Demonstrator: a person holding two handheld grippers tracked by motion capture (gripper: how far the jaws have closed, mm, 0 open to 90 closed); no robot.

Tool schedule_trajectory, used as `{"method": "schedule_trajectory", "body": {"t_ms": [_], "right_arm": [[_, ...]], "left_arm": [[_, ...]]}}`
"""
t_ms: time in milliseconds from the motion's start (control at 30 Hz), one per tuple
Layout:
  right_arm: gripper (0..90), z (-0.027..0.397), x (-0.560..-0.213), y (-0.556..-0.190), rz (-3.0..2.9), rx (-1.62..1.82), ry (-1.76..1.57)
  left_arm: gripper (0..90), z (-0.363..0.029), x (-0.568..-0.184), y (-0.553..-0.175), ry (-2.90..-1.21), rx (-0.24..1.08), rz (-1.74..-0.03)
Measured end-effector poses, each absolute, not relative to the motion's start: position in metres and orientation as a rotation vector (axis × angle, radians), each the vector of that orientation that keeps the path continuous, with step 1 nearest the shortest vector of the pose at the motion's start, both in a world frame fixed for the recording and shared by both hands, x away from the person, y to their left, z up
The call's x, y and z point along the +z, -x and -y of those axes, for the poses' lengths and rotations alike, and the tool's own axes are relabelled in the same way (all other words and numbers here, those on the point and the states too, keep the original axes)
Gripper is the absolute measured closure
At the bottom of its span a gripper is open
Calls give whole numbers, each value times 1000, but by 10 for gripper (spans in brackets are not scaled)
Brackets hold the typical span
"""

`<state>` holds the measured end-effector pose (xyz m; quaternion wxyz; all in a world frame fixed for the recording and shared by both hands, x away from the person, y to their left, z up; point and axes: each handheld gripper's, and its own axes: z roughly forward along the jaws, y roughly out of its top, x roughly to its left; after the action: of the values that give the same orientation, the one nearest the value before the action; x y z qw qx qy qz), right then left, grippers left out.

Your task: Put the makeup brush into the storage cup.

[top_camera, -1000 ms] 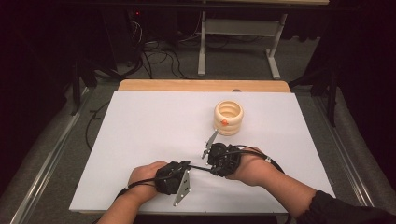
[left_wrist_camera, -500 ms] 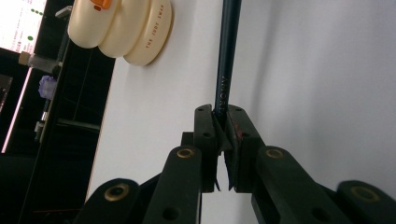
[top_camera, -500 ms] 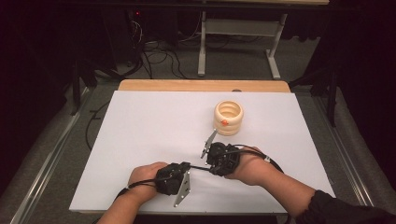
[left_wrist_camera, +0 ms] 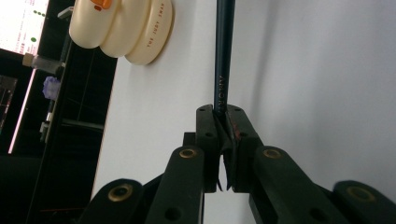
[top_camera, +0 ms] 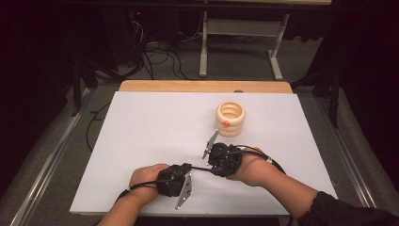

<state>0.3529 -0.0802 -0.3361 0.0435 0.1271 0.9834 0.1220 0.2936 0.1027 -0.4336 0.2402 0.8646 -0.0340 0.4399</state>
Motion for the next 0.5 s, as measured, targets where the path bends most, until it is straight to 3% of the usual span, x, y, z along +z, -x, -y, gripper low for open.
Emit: {"method": "schedule_trajectory", "body": {"t_ms": [500], "right_arm": [[765, 81, -334, -355, -2999, 382, -423]], "left_arm": [[860, -103, -433, -294, -2372, 1185, 93]]}}
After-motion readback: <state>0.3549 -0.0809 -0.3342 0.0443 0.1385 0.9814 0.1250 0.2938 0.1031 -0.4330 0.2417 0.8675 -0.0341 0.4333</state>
